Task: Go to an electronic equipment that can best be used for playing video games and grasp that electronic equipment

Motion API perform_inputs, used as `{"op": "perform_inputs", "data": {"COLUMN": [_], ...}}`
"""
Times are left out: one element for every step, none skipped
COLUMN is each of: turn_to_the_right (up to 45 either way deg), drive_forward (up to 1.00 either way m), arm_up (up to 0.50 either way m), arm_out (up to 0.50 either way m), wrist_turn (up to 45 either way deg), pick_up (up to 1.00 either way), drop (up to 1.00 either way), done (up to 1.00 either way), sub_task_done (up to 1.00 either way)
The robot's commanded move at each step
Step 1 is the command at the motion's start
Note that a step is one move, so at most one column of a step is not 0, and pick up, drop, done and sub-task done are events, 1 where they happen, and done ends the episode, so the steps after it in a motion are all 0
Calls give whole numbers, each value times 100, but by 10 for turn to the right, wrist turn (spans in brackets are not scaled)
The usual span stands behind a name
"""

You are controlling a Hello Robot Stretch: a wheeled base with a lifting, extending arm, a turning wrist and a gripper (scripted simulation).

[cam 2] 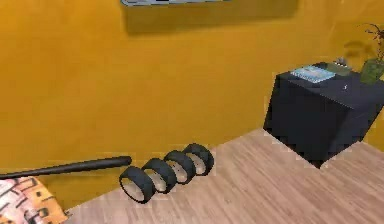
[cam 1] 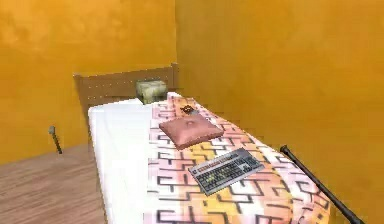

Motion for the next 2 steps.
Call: {"op": "perform_inputs", "data": {"turn_to_the_right": [-450, -300], "drive_forward": [0, 0], "arm_up": [0, 0], "arm_out": [0, 0], "wrist_turn": [0, 0], "pick_up": [0, 0], "drop": [0, 0], "done": [0, 0], "sub_task_done": [0, 0]}}
